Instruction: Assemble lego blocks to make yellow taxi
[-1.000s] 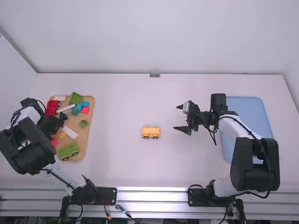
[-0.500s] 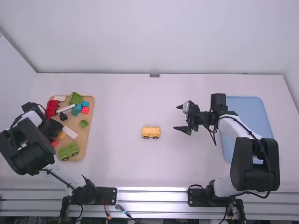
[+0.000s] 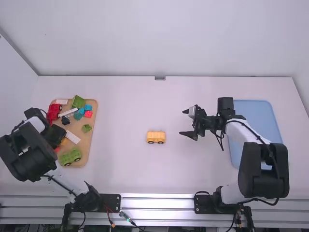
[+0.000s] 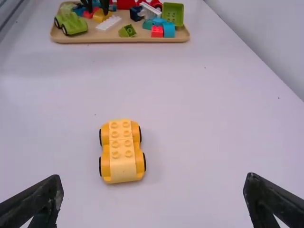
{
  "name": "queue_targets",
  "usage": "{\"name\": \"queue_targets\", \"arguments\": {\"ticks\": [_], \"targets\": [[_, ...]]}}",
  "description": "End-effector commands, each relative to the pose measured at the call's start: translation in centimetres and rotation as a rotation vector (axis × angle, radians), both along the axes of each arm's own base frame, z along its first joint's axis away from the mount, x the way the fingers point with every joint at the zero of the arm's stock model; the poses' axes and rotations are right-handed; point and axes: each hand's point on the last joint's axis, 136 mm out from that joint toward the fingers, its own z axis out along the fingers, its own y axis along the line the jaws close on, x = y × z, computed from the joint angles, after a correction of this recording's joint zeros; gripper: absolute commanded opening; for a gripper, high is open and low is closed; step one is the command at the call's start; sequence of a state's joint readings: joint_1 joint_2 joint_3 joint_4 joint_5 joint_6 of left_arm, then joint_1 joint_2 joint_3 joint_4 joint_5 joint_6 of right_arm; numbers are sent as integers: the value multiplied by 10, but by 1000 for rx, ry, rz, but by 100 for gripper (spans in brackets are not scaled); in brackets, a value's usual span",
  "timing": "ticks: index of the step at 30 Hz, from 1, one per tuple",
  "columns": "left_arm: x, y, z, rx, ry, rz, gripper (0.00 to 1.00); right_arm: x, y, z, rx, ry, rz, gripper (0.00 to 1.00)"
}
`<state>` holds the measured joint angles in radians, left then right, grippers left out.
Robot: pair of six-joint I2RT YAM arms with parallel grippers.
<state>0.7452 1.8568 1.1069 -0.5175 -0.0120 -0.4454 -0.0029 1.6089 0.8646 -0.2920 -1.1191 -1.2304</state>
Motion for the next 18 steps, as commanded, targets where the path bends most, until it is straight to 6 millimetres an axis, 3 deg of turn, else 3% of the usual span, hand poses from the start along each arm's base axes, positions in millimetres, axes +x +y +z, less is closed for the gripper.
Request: {"name": "queue_targets", "arguments": {"ticks": [1, 10, 18], "targets": [[-8, -1, -7, -4, 22, -7, 51, 4, 0, 13, 9, -35, 0, 99], [-12, 0, -18, 34, 24, -38, 55, 4, 0, 13, 9, -34, 0, 99], [-7, 2, -17, 48, 9, -46, 49, 4, 0, 13, 9, -31, 0, 99]]}}
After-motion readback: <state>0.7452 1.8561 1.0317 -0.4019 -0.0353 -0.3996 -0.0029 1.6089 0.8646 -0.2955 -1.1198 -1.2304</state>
